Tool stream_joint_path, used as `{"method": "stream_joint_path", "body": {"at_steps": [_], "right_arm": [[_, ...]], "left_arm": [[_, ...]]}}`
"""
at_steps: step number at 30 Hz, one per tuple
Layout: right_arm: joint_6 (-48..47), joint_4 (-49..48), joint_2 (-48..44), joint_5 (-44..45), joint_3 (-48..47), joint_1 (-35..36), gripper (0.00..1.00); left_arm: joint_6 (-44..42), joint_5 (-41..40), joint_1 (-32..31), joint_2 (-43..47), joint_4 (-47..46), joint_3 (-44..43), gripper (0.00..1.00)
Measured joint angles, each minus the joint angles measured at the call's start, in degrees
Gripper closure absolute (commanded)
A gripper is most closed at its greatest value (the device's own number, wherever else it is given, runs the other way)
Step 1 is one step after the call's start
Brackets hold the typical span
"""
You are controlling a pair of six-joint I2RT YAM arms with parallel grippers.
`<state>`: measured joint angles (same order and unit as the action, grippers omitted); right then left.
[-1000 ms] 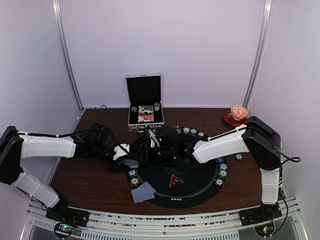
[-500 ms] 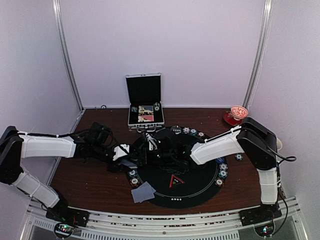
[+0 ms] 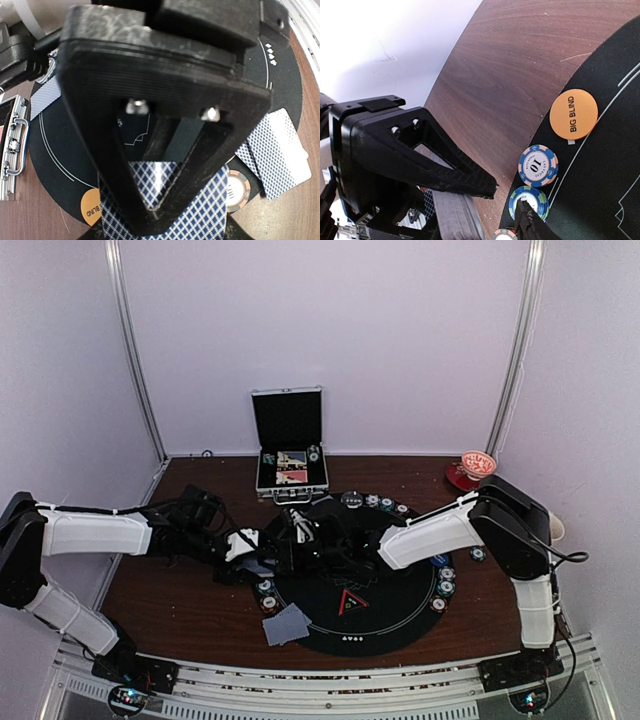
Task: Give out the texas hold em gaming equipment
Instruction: Pick up the poker card from the face-down deck piles.
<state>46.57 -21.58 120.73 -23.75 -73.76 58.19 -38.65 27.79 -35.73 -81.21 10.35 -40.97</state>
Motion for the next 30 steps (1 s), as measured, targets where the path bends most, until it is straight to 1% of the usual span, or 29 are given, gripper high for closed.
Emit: {"method": "stream_joint_path", "body": {"at_steps": [4,13,19,30], "right_arm": [[-0.3,-0.3,-0.5,0.0,0.4,-0.1,0.72],[-1.2,-0.5,-4.1,-0.1,4.3,-1.0,0.84],[-1.6,-0.3,-6.2,-0.3,6.0,-1.1,0.99],[-2.9,2.5,-11.6,0.3,9.4,-2.0,1.00]], "left_arm": [[0.0,-0.6,0.0,0.0,0.0,0.0,0.44],[0.0,-1.5,0.0,0.0,0.0,0.0,0.44],[0.0,-1.4,0.0,-0.1,0.0,0.0,0.44],[-0.1,-0.6,0.0,-0.1,0.0,0.0,0.44]]}}
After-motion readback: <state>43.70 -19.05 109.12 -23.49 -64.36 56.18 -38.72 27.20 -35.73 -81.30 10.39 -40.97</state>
